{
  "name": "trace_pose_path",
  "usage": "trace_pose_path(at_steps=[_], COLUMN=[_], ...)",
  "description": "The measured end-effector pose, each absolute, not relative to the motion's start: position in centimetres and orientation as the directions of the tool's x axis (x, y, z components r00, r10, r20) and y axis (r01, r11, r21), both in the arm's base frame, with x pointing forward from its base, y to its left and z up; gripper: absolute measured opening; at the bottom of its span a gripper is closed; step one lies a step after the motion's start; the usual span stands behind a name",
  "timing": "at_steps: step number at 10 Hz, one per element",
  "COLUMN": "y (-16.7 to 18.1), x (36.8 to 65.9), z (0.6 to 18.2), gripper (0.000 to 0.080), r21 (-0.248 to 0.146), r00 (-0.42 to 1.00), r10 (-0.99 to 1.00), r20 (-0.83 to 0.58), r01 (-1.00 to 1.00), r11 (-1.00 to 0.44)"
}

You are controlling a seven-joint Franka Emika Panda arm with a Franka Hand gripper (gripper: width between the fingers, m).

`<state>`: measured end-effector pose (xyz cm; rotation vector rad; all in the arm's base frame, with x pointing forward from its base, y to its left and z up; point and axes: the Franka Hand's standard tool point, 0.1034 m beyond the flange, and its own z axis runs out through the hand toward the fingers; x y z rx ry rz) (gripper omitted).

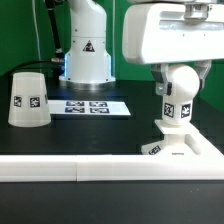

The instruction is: Assemble lamp

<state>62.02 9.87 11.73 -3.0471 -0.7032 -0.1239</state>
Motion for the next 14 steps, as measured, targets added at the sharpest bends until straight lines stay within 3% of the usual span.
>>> trace_pose_path(at_steps=[8,14], y=[9.3,9.6], x=[62.2,61.0], z=[11.9,11.4], gripper=[0.0580,0.0580], r21=[-0.032,-0.038], r00=[0.992,0.762], r10=[-0.099,-0.647], r20=[0.074,-0.008], r01=[-0.097,-0.647], r11=[-0.995,-0.762])
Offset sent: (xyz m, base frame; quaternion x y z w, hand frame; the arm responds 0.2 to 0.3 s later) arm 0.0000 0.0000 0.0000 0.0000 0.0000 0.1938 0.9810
